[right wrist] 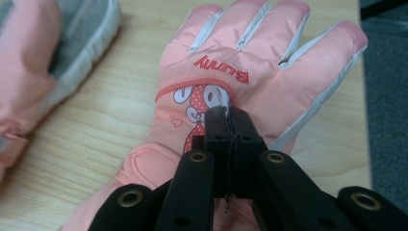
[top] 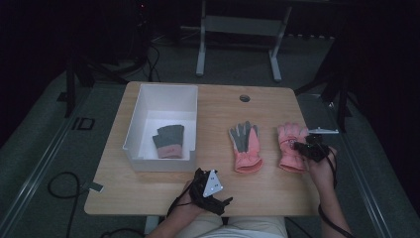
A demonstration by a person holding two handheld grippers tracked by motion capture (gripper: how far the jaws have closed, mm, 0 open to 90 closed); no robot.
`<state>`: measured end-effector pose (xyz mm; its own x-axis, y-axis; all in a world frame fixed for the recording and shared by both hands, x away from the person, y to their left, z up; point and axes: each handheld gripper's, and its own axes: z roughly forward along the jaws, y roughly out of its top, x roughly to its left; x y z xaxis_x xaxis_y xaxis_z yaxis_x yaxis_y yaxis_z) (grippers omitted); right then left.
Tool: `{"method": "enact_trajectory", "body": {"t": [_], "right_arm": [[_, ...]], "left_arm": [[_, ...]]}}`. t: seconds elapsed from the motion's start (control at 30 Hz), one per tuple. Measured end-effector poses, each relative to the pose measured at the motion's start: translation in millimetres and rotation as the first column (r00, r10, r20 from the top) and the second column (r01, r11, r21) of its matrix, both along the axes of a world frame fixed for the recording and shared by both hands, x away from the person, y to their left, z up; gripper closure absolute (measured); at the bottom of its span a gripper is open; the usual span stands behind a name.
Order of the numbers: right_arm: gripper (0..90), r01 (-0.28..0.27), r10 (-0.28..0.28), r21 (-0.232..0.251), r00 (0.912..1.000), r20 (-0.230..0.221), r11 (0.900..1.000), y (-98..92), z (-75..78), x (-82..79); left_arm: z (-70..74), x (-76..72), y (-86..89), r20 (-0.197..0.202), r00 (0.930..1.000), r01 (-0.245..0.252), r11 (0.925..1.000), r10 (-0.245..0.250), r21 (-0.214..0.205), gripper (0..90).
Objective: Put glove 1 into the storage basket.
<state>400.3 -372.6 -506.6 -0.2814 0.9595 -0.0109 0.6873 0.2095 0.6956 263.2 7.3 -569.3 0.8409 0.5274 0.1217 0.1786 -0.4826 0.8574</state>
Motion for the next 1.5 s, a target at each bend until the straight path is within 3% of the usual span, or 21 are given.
{"method": "enact_trajectory", "body": {"t": [0.4,0.9,1.13,1.4,1.5], "right_arm": [[88.3,-0.063,0.061,0.015,0.9956,0.071,0.9979,16.4,47.4,-6.8],[88.3,-0.155,0.148,0.042,0.9791,0.140,0.9870,73.6,90.9,-10.3],[88.2,-0.195,0.189,0.026,0.9716,0.142,0.9805,100.5,95.3,-9.7],[88.2,-0.242,0.240,-0.003,0.9626,0.126,0.9704,129.4,89.7,-11.0],[88.2,-0.242,0.241,-0.008,0.9631,0.120,0.9703,135.4,86.3,-11.9]], "left_arm": [[0.4,0.1,0.8,0.008,0.9999,-0.014,0.9999,0.014,-0.005,1.1],[3.1,-1.0,2.6,0.021,0.9996,-0.019,0.9997,0.019,-0.014,1.1],[3.3,-1.1,2.9,0.017,0.9998,-0.011,0.9999,0.011,-0.009,1.1],[4.5,-0.1,5.2,0.016,0.9997,-0.018,0.9996,0.018,-0.022,1.1],[4.6,-0.3,5.3,0.015,0.9997,-0.016,0.9996,0.017,-0.021,1.1]]}}
